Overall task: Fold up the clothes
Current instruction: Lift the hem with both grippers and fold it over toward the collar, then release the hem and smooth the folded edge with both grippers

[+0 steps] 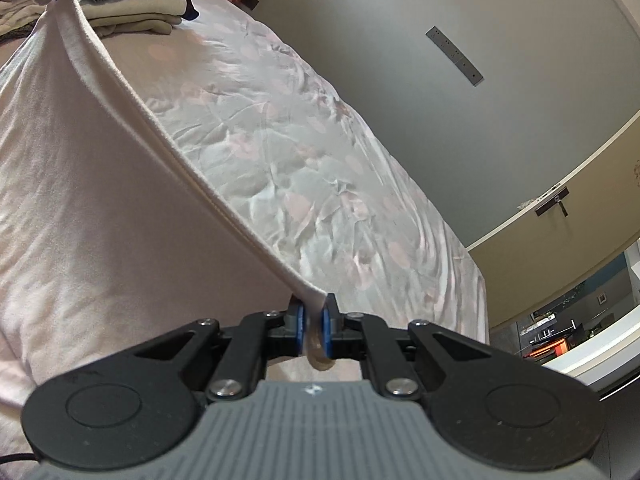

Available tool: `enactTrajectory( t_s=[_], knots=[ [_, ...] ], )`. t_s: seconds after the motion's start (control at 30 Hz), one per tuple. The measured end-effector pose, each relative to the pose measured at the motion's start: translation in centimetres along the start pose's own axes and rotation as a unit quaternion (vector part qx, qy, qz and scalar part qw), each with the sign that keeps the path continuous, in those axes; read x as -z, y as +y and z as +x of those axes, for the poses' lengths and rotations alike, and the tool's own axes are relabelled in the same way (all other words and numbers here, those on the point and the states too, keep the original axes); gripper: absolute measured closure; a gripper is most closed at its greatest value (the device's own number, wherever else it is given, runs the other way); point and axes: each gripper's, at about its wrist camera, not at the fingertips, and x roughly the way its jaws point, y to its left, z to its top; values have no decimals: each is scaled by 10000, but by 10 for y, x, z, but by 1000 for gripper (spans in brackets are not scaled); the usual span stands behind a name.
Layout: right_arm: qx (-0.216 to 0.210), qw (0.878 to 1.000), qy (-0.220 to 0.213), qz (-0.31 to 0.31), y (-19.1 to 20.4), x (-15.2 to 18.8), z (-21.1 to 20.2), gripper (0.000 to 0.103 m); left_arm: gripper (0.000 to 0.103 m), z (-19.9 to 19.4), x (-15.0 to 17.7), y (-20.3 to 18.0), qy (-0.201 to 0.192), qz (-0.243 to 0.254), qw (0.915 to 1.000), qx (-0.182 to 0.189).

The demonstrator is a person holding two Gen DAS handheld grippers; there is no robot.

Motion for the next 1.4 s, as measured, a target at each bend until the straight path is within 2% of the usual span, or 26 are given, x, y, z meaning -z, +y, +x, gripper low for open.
enactTrajectory(
  t_s=[0.23, 0.37, 0.53, 0.6, 0.63, 0.77, 0.8, 0.97, 1.1, 1.17, 1.23, 1.33, 1.4],
  knots=[
    [-393, 9984, 357, 193, -1, -6, 96, 93, 99, 89, -3, 10, 391, -63, 9984, 408],
    [-629, 9957, 564, 379, 6, 1, 134, 93, 99, 133, 4, 16, 582, -358, 9952, 694],
    [-923, 9904, 822, 611, 15, 10, 181, 93, 97, 166, 16, 17, 704, -580, 9911, 966],
    [-1007, 9885, 885, 702, 18, 14, 194, 92, 94, 173, 20, 18, 707, -697, 9901, 996],
    [-1014, 9882, 874, 745, 19, 15, 195, 92, 93, 176, 21, 18, 707, -758, 9895, 1009],
    [-894, 9866, 855, 1059, 9, 19, 198, 75, 81, 179, 23, 28, 641, -1052, 9875, 984],
    [-864, 9845, 877, 1250, 4, 21, 199, 74, 77, 179, 22, 31, 626, -1122, 9869, 972],
    [-744, 9609, 1021, 2463, -28, 36, 200, 74, 66, 171, 19, 46, 501, -1438, 9846, 861],
    [-715, 9406, 991, 3166, -44, 45, 182, 75, 66, 158, 12, 53, 454, -1494, 9861, 568],
    [-768, 9356, 897, 3327, -44, 45, 170, 82, 64, 152, 9, 55, 441, -1500, 9870, 381],
    [-920, 9317, 745, 3435, -39, 43, 156, 86, 64, 149, 8, 59, 511, -1656, 9840, 404],
    [-1043, 9321, 537, 3427, -22, 34, 135, 86, 64, 134, 10, 55, 444, -1902, 9789, 599],
    [-1235, 9303, 397, 3432, -8, 29, 123, 86, 65, 123, 8, 40, 352, -1878, 9780, 834]
  ],
)
